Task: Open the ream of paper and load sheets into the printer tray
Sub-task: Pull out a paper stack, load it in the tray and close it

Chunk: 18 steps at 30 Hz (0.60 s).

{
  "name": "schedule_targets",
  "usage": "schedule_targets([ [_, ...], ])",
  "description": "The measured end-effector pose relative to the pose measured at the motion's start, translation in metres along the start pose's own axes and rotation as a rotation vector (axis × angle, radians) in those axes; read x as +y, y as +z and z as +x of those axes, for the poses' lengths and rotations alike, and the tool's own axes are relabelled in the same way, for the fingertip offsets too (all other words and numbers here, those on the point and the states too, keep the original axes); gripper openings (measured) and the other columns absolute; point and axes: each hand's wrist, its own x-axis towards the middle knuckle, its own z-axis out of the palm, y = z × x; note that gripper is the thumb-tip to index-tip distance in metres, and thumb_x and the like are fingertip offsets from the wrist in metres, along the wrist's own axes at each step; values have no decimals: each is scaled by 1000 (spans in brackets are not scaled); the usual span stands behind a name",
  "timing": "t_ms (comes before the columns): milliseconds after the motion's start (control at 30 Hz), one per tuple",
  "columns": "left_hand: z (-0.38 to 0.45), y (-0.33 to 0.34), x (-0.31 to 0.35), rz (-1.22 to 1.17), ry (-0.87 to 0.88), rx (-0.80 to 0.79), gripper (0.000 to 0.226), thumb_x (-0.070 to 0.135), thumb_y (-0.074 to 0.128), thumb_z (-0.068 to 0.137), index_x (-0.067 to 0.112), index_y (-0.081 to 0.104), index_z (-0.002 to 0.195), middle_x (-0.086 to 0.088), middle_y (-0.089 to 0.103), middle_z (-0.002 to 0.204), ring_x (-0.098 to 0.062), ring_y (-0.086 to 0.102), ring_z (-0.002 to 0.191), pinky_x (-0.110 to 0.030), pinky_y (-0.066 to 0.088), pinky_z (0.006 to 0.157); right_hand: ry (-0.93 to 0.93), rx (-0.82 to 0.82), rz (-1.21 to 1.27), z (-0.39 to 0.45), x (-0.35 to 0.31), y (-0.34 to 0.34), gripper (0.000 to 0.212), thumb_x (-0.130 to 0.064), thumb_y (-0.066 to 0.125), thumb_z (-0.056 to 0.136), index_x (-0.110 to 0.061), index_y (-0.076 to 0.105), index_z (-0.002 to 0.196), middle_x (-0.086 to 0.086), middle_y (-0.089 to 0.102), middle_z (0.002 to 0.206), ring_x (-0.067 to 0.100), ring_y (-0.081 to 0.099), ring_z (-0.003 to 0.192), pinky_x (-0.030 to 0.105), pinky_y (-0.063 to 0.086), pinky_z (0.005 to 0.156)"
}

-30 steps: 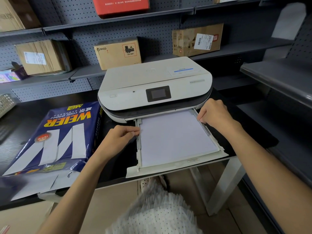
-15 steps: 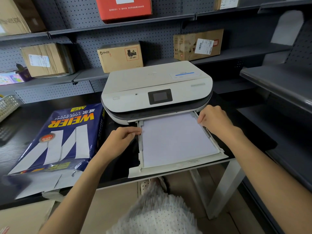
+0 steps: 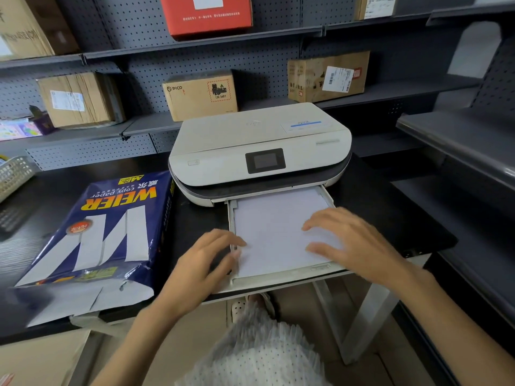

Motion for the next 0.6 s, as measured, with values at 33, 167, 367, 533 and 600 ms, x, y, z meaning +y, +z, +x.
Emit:
schedule_targets([
  [33, -6, 5, 3, -6, -5, -5, 24, 39, 44, 101, 36, 60, 118, 25, 53, 120, -3, 52, 120, -32, 46, 99, -34, -39, -21, -8, -5, 4, 43, -63, 54, 85, -40, 58, 121, -27, 52, 123, -7, 44, 119, 19, 36, 98],
  [167, -19, 22, 11, 22, -26, 25, 37, 56, 39, 97, 38, 63, 118, 29, 52, 122, 3, 47, 125, -24, 44, 100, -90, -134, -50, -23, -10, 25, 67, -76, 53, 76, -40, 52, 132, -26, 48, 131, -7, 37, 126, 17, 29, 102],
  [367, -20, 26, 11, 61, 9, 94, 41, 67, 56, 84, 39, 67, 112, 28, 57, 117, 5, 48, 122, -23, 46, 97, -118, -67, -72, -19, -6, 31, 44, -52, 64, 82, -39, 60, 124, -24, 56, 123, -2, 47, 117, 25, 43, 98],
  [533, -19, 26, 9, 78, 26, 99, 44, 69, 61, 79, 38, 69, 109, 27, 60, 115, 5, 51, 119, -25, 48, 96, -101, -68, -59, -16, -7, 30, 41, -52, 61, 83, -41, 61, 122, -26, 57, 120, -3, 48, 116, 27, 46, 96],
  [600, -19, 28, 9, 72, 17, 101, 41, 67, 62, 79, 39, 68, 109, 27, 59, 115, 4, 50, 120, -26, 48, 95, -88, -63, -54, -17, -7, 30, 37, -48, 62, 85, -41, 62, 121, -27, 58, 119, -4, 48, 115, 28, 47, 94],
])
